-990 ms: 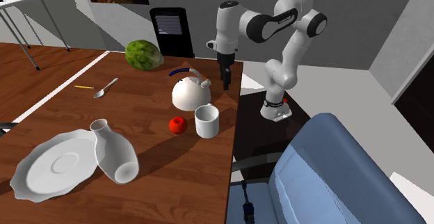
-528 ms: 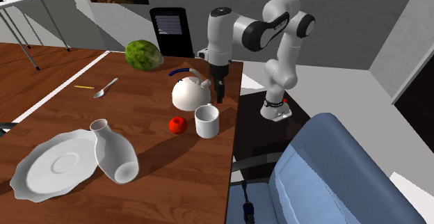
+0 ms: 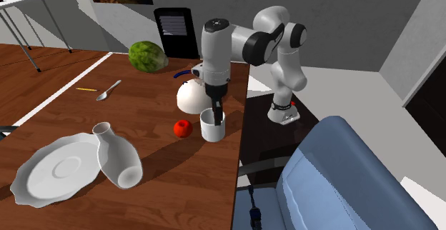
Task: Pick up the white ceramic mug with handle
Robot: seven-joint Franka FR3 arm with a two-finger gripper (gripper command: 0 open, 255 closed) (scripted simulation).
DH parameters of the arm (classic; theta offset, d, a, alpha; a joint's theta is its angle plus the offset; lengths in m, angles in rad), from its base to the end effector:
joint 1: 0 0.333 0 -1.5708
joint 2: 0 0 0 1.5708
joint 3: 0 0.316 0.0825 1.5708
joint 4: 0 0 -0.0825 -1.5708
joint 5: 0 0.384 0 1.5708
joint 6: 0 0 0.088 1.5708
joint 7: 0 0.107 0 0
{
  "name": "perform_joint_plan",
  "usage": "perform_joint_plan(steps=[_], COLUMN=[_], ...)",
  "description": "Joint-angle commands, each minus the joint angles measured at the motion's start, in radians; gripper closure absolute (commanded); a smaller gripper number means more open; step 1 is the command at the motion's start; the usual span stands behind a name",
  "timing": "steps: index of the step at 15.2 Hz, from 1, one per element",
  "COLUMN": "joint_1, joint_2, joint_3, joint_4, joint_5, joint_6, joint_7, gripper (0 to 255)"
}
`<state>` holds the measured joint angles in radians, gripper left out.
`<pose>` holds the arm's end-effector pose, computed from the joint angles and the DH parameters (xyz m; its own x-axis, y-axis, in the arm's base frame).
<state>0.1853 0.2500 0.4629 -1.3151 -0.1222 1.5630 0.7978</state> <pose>0.5270 0.3342 0.6098 0.9860 -0.1651 0.0243 -0.1649 -0.9863 -0.0085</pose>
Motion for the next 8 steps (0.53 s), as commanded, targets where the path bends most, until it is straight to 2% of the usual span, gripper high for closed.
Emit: perform_joint_plan(steps=[1, 2, 8], joint_1=[0.055, 0.059, 0.036], joint_2=[0.116, 0.119, 0.085], joint_3=[0.007, 0.004, 0.003], joint_4=[0.157, 0.162, 0.030], joint_5=[-0.058, -0.059, -0.043], joint_6=[-0.059, -0.061, 0.038], joint_7=[0.038, 0.038, 0.037], gripper=[0, 0, 0])
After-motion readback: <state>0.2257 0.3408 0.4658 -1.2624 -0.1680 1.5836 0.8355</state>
